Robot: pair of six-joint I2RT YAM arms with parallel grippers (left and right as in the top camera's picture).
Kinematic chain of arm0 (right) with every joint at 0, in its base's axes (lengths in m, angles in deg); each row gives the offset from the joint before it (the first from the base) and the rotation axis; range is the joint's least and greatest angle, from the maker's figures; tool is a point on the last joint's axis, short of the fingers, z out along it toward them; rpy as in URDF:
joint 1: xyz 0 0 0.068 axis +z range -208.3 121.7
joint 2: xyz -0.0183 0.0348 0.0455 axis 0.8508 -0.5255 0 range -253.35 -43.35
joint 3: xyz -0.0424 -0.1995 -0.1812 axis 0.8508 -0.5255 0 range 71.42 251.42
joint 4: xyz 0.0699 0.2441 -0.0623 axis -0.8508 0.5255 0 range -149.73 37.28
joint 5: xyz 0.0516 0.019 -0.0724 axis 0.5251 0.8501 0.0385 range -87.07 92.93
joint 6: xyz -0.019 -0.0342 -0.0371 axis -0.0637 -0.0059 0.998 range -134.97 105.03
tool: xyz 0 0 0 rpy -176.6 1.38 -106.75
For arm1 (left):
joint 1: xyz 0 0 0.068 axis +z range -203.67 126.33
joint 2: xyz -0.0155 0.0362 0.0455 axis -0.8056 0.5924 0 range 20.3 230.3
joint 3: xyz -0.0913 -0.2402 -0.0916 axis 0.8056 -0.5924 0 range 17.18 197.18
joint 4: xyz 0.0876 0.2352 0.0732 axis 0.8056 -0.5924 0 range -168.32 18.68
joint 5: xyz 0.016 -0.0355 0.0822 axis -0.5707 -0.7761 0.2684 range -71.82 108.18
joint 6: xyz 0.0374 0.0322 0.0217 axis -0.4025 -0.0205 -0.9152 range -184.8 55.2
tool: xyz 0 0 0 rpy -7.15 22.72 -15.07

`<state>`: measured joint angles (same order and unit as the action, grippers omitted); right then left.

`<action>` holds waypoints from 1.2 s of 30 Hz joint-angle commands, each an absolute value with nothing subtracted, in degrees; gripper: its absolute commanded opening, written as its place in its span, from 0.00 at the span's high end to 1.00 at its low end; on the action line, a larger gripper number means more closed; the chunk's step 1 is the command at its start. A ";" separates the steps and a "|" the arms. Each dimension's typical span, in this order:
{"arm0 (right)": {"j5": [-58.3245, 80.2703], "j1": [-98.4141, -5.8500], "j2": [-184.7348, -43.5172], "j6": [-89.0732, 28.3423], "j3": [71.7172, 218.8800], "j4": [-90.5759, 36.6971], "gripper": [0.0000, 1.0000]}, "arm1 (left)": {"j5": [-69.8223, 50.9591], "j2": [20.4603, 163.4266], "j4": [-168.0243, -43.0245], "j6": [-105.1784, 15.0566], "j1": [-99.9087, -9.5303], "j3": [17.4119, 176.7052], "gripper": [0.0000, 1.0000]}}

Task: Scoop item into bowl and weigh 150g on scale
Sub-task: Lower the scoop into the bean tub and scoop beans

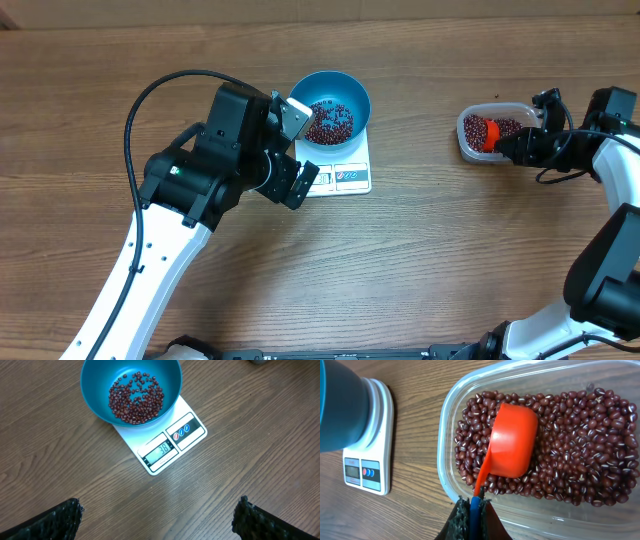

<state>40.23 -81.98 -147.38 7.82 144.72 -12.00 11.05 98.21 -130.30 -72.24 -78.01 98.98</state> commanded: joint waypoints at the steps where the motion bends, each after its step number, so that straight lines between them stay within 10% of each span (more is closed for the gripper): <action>1: 44.67 -82.52 -148.93 7.51 143.82 -11.37 0.96 | 10.26 98.56 -130.23 -71.63 -78.07 99.42 0.00; 36: 60.14 -93.56 -149.37 7.75 143.76 -9.29 0.96 | 10.26 98.56 -130.23 -71.65 -78.07 99.42 0.00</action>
